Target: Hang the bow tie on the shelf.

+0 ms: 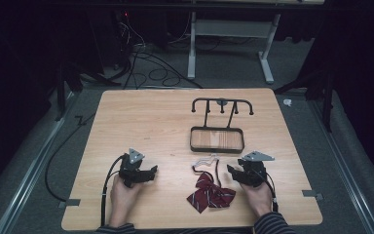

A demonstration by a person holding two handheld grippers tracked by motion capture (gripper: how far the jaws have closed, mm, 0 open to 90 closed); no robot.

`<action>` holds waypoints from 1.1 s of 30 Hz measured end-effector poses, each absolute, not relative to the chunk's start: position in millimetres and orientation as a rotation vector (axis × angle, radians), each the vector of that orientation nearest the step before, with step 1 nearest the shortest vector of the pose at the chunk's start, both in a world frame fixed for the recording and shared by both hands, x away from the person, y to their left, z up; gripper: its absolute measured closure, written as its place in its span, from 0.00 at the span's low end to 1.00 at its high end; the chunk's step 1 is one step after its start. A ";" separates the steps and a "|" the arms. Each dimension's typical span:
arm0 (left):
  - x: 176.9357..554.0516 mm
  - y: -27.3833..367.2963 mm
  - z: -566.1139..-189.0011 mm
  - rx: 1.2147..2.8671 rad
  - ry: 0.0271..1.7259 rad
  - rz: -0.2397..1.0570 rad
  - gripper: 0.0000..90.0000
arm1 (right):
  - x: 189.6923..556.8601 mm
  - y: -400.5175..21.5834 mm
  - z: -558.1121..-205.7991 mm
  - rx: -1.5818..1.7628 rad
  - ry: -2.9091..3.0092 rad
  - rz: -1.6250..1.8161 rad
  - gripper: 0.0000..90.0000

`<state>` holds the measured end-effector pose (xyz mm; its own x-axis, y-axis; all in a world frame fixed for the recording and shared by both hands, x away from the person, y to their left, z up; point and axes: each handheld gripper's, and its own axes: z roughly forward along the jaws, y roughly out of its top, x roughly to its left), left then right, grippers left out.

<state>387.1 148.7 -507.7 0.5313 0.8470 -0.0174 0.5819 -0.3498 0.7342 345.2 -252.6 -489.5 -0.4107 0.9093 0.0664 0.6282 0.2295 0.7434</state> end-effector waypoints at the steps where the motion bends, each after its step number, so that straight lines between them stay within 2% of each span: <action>1: 387.1 148.8 -507.7 2.068 1.154 0.483 0.23 | 344.3 -251.4 -486.4 1.411 2.132 1.013 0.54; 10: 387.1 148.7 -507.6 2.069 1.154 0.484 0.23 | 344.1 -231.8 -470.0 1.365 2.197 1.024 0.55; 16: 387.0 148.7 -507.6 2.069 1.154 0.484 0.23 | 352.6 -214.9 -472.8 1.349 2.261 0.974 0.54; 33: 387.0 148.7 -507.6 2.068 1.154 0.484 0.23 | 366.5 -195.9 -481.5 1.339 2.310 0.834 0.62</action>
<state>387.0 148.7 -507.6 0.5312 0.8471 -0.0166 0.5818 -0.3505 0.7340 366.5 -195.9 -481.5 -0.4967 0.8679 -0.0019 0.6665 0.3828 0.6397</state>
